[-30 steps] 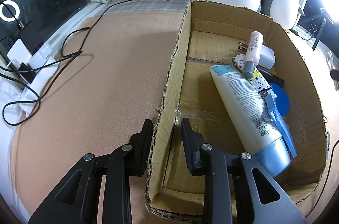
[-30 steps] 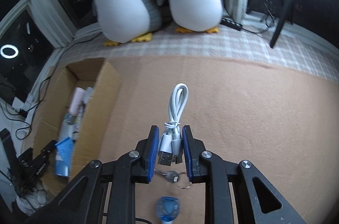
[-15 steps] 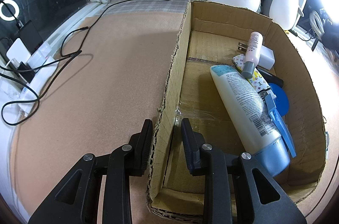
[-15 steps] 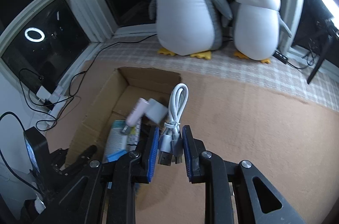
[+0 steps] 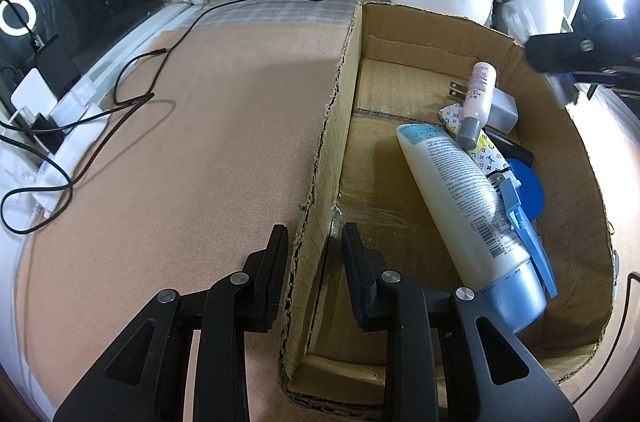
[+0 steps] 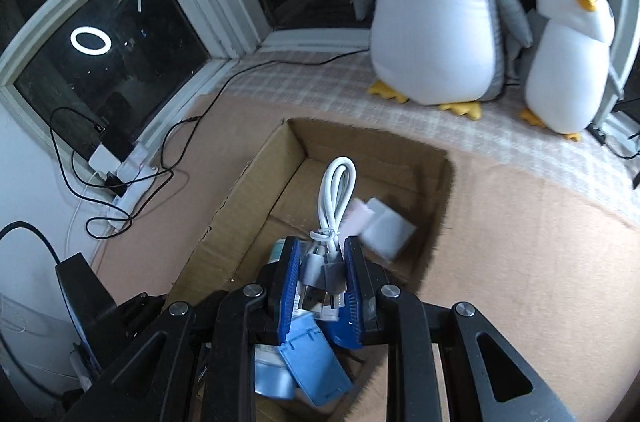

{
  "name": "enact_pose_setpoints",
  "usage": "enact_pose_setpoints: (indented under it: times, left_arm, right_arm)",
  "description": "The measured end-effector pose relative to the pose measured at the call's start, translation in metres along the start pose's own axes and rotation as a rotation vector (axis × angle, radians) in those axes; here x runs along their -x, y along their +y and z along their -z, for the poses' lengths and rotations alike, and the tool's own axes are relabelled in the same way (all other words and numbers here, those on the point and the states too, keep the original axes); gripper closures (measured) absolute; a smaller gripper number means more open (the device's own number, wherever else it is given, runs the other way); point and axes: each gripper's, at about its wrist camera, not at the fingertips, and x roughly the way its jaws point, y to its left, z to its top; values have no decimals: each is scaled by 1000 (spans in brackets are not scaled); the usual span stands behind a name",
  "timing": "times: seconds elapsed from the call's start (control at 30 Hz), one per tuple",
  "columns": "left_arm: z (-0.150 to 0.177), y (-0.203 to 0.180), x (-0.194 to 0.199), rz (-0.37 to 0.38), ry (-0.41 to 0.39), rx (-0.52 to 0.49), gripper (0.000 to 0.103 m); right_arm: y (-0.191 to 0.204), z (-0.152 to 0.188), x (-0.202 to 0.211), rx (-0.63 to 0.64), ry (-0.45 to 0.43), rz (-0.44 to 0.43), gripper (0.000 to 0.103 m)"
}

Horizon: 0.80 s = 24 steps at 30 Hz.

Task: Organize rigid objects
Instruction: 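Carry the white USB cable into the box and open the right tool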

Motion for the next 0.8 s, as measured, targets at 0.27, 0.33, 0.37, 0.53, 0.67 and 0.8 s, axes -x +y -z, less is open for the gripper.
enact_pose_setpoints:
  times: [0.27,0.33,0.37,0.53,0.67,0.8]
  left_arm:
    - [0,0,0,-3,0,0,77]
    - [0,0,0,-5,-1,-1,77]
    - [1,0,0,-5,-1,-1,77]
    - [1,-1,0,-6,-1,-1,77]
    - [1,-1,0,-5,-1,0,77]
    - [1,0,0,-5,-1,-1,77]
  right_arm:
    - [14,2,-25,17,49,-22,83]
    - [17,2,-28,24,55,-22,83]
    - [17,2,-29,23,57,-25,83]
    - [20,0,-33,29,68,-45,73]
    - [19,-1,-28,24,41,-40,41]
    - [15,-1,-24,14,36,-38,41]
